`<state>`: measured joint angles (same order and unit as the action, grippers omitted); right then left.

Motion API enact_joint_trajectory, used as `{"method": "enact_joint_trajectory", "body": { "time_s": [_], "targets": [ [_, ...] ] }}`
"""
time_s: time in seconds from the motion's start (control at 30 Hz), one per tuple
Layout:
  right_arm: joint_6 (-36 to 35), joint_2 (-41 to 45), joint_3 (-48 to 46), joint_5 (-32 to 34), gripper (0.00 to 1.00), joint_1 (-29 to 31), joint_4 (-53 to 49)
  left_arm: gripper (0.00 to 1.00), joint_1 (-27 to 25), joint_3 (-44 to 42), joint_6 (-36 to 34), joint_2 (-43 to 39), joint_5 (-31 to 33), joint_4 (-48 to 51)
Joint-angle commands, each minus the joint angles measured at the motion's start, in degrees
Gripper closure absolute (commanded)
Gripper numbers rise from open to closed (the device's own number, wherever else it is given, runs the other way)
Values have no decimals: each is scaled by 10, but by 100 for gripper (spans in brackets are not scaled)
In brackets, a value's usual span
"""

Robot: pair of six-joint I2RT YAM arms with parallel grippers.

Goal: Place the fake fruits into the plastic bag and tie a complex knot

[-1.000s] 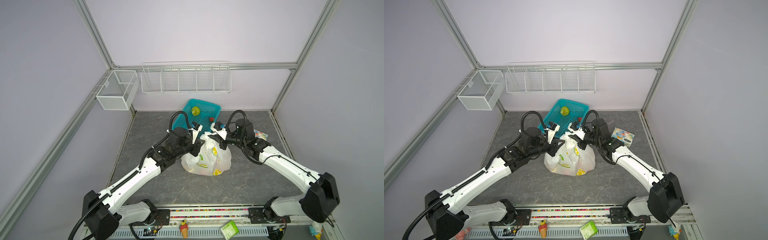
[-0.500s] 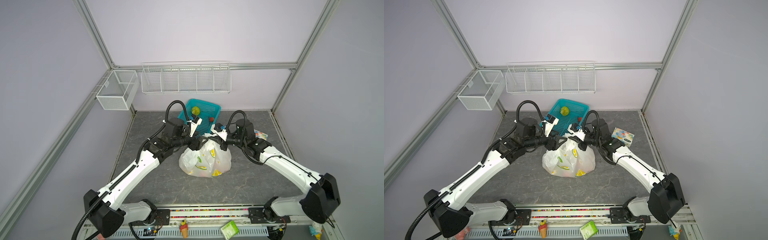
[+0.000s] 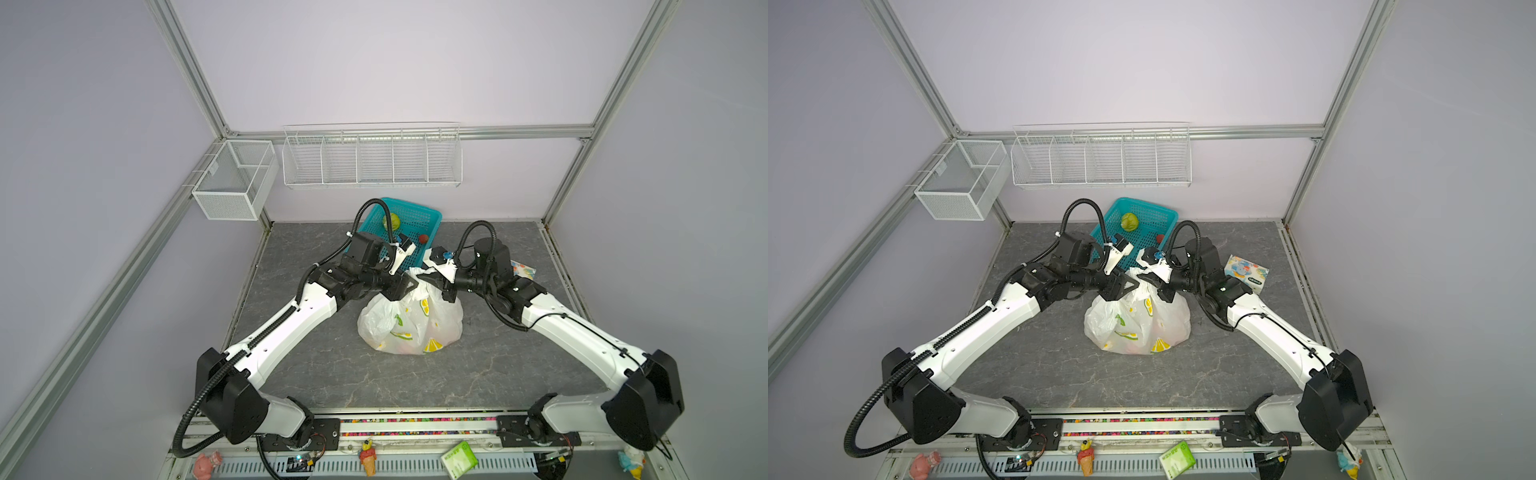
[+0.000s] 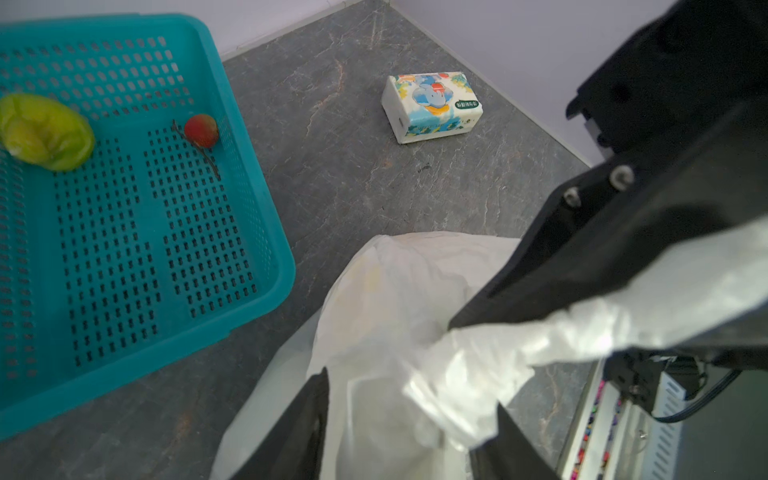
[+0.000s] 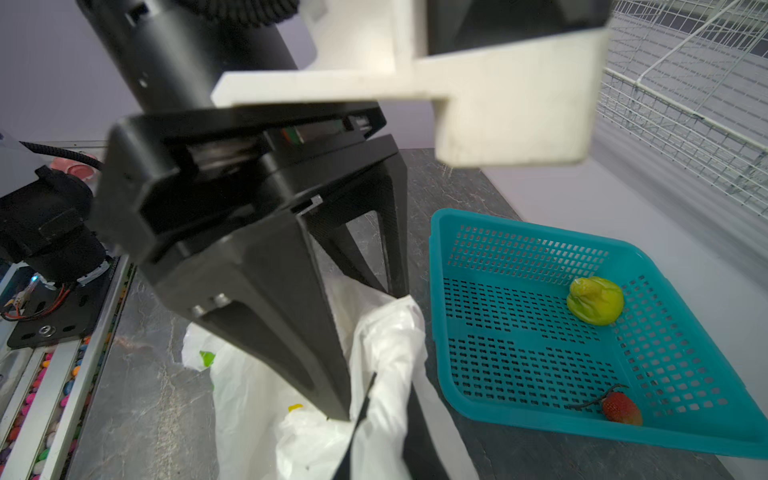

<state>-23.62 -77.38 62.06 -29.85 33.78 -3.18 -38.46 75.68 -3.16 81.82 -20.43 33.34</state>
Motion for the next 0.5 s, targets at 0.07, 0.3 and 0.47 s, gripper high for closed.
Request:
{"method": "enact_joint_trajectory", "body": {
  "time_s": [0.07,0.3,0.47],
  "targets": [
    [-8,10,3,-14,93,-2,-6,61,5,23,-23,16,-7,14],
    [8,9,3,-24,93,-2,11,76,5,22,-32,21,-7,10],
    [4,11,1,-14,92,-4,3,99,5,17,-37,11,0,0]
  ]
}}
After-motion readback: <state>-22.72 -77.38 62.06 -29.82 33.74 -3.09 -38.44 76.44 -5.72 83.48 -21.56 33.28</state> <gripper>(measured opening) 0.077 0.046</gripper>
